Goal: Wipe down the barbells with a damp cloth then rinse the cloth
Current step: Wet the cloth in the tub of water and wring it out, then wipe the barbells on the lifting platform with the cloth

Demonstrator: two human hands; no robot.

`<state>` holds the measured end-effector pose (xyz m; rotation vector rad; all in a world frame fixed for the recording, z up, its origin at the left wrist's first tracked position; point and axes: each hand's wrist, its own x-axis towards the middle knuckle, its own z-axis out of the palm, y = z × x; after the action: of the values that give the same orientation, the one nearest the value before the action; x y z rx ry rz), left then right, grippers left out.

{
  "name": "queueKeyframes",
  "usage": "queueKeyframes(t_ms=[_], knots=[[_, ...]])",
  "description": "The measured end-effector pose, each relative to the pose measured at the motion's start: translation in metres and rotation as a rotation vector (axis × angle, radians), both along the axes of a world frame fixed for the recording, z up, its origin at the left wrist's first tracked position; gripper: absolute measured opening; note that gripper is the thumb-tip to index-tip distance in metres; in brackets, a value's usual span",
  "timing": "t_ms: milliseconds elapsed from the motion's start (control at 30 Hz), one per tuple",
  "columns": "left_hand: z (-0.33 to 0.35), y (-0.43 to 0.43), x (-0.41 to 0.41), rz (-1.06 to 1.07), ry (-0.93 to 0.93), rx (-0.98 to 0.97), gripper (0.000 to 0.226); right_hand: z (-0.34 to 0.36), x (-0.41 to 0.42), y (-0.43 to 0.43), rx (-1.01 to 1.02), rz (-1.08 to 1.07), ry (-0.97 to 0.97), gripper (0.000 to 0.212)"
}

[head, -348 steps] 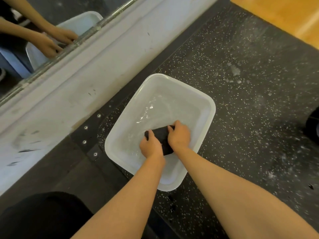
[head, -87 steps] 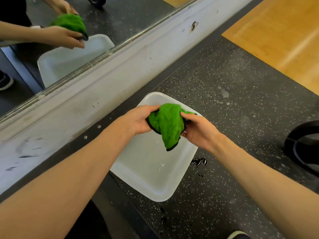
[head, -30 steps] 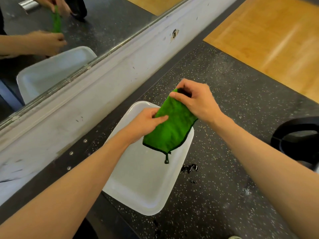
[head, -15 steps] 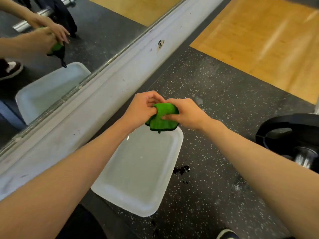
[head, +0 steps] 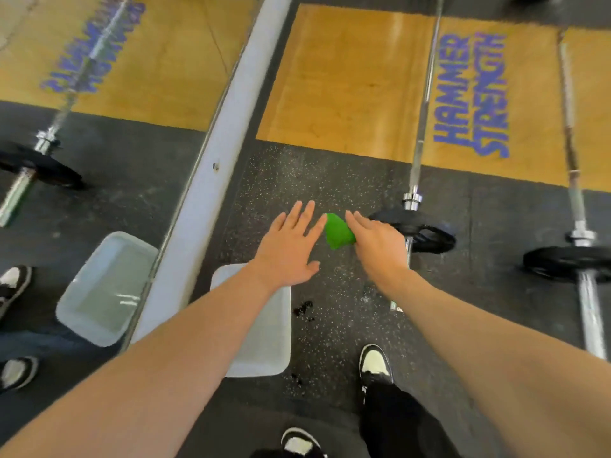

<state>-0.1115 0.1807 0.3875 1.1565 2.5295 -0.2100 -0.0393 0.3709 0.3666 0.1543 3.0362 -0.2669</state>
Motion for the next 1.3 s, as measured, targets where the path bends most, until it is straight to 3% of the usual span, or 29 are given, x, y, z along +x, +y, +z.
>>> queueKeyframes(t_ms=[200, 500, 633, 800, 1100, 1300], knots=[[0.105, 0.123, -0.009, -0.322, -0.048, -0.144, 0.086, 0.086, 0.067, 0.083, -0.19, -0.318, -0.149, 0.071], [0.158, 0.293, -0.056, -0.66, 0.053, -0.215, 0.083, 0.103, 0.103, 0.2, -0.369, -0.698, -0.103, 0.068], [0.157, 0.329, -0.07, -0.723, 0.103, -0.167, 0.091, 0.099, 0.086, 0.229, -0.345, -0.749, 0.048, 0.078], [0.158, 0.372, -0.085, -0.864, 0.164, -0.125, 0.096, 0.112, 0.073, 0.254, -0.228, -0.802, 0.103, 0.089], [0.173, 0.473, -0.095, -1.09, 0.144, -0.017, 0.092, 0.143, 0.056, 0.297, -0.193, -1.021, 0.15, 0.078], [0.149, 0.548, -0.124, -1.328, 0.097, 0.034, 0.086, 0.13, 0.026, 0.319, -0.079, -1.286, 0.166, 0.075]])
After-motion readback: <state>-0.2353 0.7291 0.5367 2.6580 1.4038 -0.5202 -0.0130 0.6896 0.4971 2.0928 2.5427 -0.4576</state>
